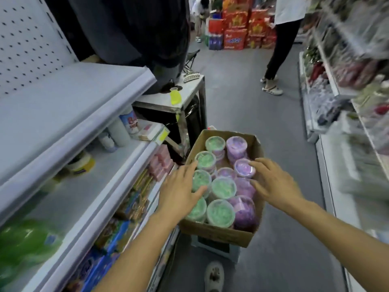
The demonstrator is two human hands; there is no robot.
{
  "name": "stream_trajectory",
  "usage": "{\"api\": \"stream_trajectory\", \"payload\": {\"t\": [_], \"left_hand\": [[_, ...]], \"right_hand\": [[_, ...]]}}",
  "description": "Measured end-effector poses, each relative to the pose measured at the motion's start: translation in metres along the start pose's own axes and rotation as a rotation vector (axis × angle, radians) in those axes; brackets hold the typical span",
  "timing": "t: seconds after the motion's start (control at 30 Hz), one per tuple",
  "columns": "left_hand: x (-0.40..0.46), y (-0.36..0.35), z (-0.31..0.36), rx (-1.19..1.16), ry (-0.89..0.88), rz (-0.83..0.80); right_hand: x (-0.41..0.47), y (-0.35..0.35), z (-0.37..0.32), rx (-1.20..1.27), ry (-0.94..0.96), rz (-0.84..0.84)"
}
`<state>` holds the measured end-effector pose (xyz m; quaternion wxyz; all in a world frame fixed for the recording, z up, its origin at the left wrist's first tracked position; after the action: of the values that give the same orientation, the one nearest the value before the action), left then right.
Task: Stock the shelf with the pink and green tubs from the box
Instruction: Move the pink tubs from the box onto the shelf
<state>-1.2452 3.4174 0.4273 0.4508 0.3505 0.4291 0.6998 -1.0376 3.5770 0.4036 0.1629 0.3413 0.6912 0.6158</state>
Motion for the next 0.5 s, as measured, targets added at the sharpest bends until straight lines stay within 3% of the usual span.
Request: {"api": "stream_trajectory", "payload": {"t": [0.23, 0.4, 0.5], "left_hand": [[0.138, -0.095, -0.044, -0.16, 0.064, -0.303], [0.224, -0.162, -0.057, -0.398, 0.166, -0.439], [0.27, -0.202, -0.057, -0.635, 0.341, -0.452]], "right_hand": [[0.076, -0.087, 0.076, -0.059, -0.229, -0.398], [0.121, -0.15, 0.114, 0.009, -0.328, -0.518], [0.148, -0.186, 0.128, 0.055, -0.39, -0.554]]}}
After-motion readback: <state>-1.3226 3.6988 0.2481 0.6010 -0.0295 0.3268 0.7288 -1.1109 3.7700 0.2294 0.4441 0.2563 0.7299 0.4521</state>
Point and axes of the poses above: each hand's wrist, its own x-axis towards the middle knuckle, its own y-axis out of the back of the hand, z = x × y, the point moved 3 cm from there along x, towards the middle knuckle, and after that the axes turned 8 degrees about -x, right-handed, at the moved point
